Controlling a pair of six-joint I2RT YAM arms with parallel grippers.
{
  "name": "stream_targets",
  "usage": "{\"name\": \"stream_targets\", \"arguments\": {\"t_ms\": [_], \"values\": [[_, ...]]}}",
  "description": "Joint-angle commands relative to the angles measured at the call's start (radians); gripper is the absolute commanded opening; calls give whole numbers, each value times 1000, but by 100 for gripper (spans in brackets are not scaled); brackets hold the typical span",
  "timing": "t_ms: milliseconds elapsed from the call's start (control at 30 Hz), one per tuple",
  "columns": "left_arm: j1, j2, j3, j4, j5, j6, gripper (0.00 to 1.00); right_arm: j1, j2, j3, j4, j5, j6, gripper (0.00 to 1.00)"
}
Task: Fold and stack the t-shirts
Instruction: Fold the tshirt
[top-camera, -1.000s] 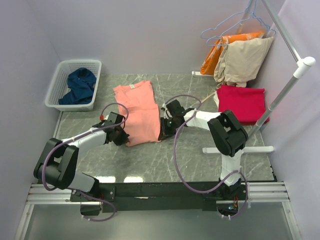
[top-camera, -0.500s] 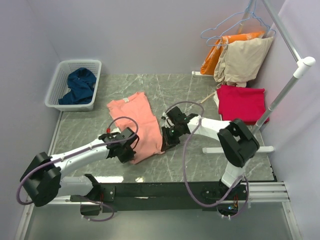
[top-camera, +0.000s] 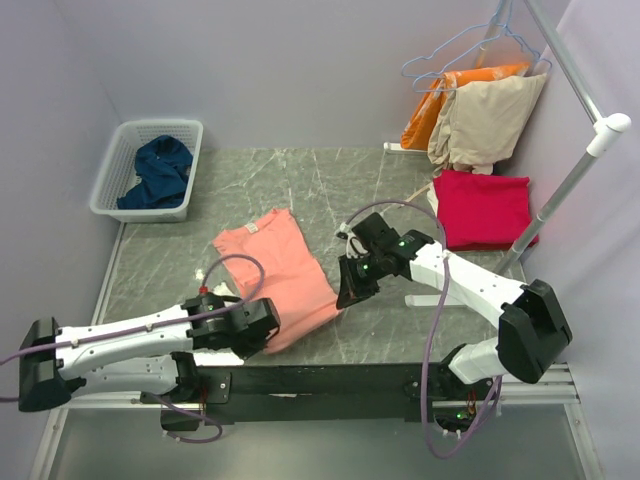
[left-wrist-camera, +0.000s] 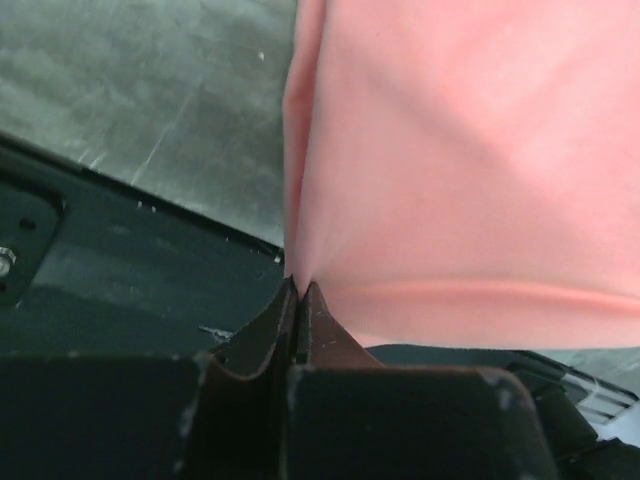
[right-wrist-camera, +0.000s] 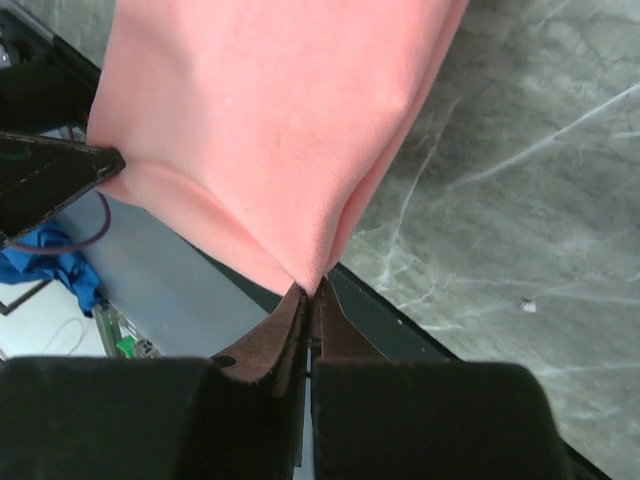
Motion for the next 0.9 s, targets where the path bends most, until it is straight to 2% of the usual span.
{"name": "stream_targets", "arguments": {"t_ms": [0, 133, 500, 633, 867], "values": [[-103, 60, 97, -176, -87, -255, 1, -3, -27, 75, -109, 44, -54, 0], [-116, 123, 157, -194, -130, -282, 1, -3, -7, 157, -131, 73, -59, 0], [-89, 83, 269, -323, -279, -387, 1, -23, 165, 453, -182, 106, -97, 0], [14, 89, 278, -323, -287, -304, 1, -32, 236, 573, -197, 107, -101, 0], [290, 123, 347, -279, -362, -100, 1, -46, 349, 700, -180, 90, -84, 0]]}}
